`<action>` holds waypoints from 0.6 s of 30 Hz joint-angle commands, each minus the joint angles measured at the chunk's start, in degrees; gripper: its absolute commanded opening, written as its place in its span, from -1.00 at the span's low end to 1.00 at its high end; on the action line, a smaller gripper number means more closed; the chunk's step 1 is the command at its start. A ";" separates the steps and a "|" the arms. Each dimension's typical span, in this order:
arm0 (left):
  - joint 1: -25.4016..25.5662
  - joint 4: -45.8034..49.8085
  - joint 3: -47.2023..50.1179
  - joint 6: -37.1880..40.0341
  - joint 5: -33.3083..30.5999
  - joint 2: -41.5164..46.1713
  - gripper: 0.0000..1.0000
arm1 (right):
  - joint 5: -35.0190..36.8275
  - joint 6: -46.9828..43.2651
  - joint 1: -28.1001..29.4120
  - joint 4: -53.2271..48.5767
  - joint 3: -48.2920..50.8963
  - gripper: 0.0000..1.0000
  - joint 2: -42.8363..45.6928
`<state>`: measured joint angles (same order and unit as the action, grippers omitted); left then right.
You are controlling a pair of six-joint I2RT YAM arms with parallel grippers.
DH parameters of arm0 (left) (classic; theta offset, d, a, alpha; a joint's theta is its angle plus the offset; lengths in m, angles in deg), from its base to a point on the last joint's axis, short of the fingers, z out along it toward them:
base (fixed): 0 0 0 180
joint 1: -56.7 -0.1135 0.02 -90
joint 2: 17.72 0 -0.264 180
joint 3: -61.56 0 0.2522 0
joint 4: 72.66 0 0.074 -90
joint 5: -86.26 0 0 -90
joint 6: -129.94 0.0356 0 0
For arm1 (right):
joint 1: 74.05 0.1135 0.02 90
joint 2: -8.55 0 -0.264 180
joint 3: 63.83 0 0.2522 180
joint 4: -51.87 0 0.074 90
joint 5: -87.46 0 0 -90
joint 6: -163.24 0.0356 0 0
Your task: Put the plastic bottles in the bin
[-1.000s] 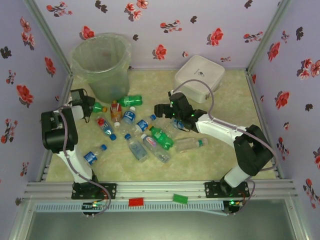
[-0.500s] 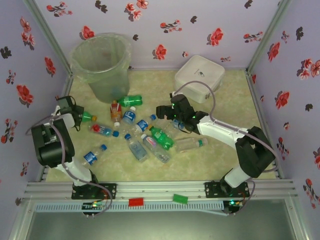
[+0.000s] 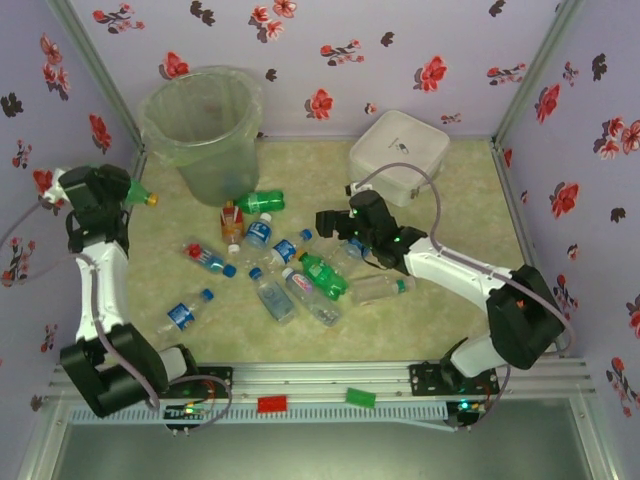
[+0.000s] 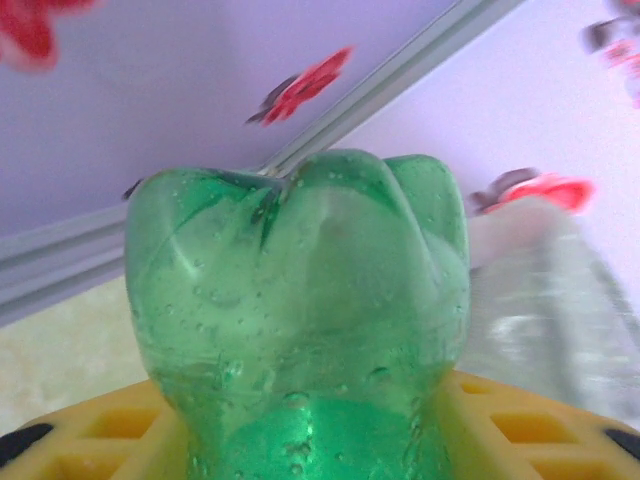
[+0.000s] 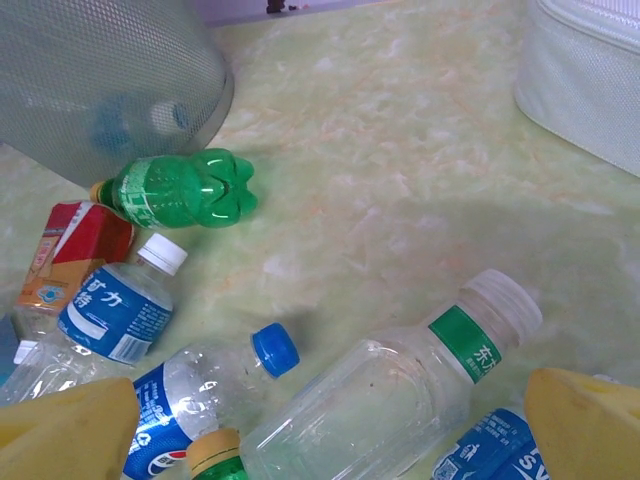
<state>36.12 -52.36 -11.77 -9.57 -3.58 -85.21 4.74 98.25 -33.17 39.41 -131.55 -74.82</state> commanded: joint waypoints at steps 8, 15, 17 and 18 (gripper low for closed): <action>10.51 8.33 -20.23 9.51 2.76 -2.16 -0.40 | -0.26 -1.47 0.32 1.67 3.26 0.99 5.01; 17.92 11.11 -37.46 12.22 2.39 -16.88 -0.40 | -0.35 -1.55 0.34 0.71 4.21 0.99 7.22; 19.64 12.11 -42.69 12.84 1.67 -21.80 -0.40 | 0.13 -1.63 0.33 0.47 4.60 0.99 7.97; 20.20 12.83 -45.00 13.27 1.22 -23.90 -0.40 | 0.35 -1.69 0.34 0.47 4.82 0.99 8.38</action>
<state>54.88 -42.74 -51.37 0.77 -1.55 -104.90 4.74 97.60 -33.17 39.98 -127.92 -68.51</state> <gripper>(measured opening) 0.510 0.996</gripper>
